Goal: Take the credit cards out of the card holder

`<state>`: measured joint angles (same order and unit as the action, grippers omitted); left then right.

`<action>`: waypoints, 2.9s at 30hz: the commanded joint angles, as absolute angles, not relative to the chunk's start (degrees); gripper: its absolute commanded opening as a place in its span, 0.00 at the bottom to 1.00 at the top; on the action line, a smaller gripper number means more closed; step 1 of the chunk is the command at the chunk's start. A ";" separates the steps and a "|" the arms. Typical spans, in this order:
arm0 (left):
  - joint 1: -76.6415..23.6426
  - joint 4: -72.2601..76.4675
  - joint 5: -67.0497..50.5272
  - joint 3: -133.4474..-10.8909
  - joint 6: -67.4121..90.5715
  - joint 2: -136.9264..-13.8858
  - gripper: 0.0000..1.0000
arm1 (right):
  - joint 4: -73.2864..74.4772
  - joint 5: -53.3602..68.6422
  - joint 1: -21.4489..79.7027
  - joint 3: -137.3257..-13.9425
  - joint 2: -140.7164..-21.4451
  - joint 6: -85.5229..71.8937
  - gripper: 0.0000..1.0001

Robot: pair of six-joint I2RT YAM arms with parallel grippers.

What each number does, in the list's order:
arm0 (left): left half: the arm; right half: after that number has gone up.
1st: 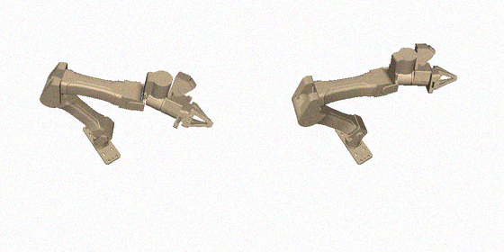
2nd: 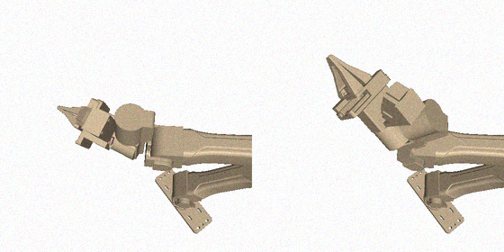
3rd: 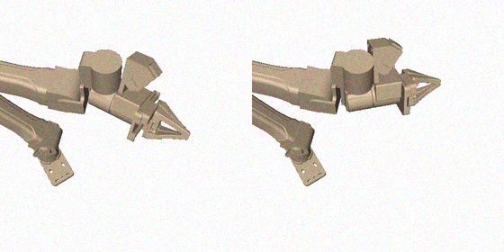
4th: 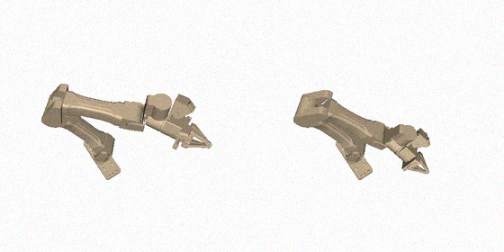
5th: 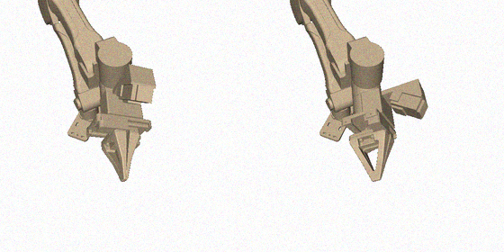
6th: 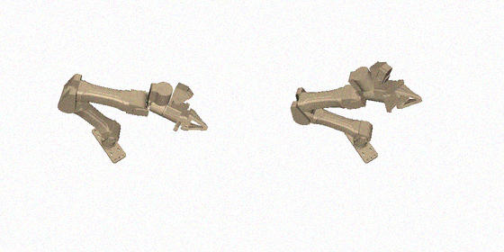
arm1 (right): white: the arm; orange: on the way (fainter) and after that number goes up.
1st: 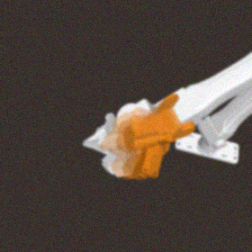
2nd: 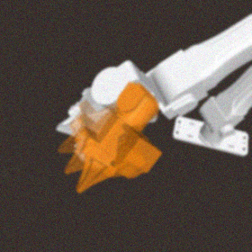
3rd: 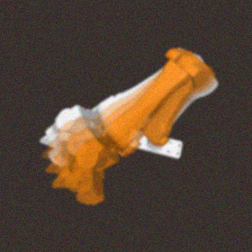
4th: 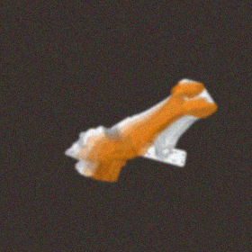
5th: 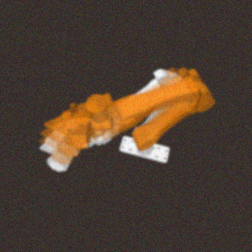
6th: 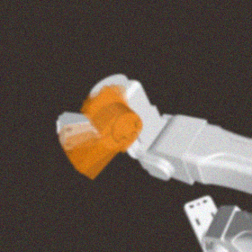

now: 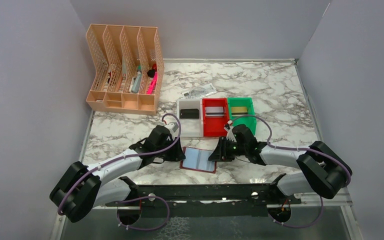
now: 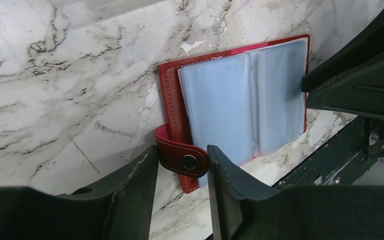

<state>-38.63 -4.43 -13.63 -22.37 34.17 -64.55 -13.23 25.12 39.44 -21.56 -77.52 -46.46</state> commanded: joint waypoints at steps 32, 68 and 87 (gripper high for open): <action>-38.68 -4.44 -17.93 -23.53 32.44 -63.75 0.28 | -2.24 21.10 40.23 -28.39 -74.72 -43.80 0.27; -38.69 -4.91 -18.52 -23.75 32.26 -63.37 0.27 | -1.81 18.41 41.46 -29.01 -79.70 -43.67 0.30; -38.67 -4.91 -18.61 -23.81 32.18 -63.68 0.27 | 0.41 17.27 41.91 -29.18 -78.85 -42.98 0.30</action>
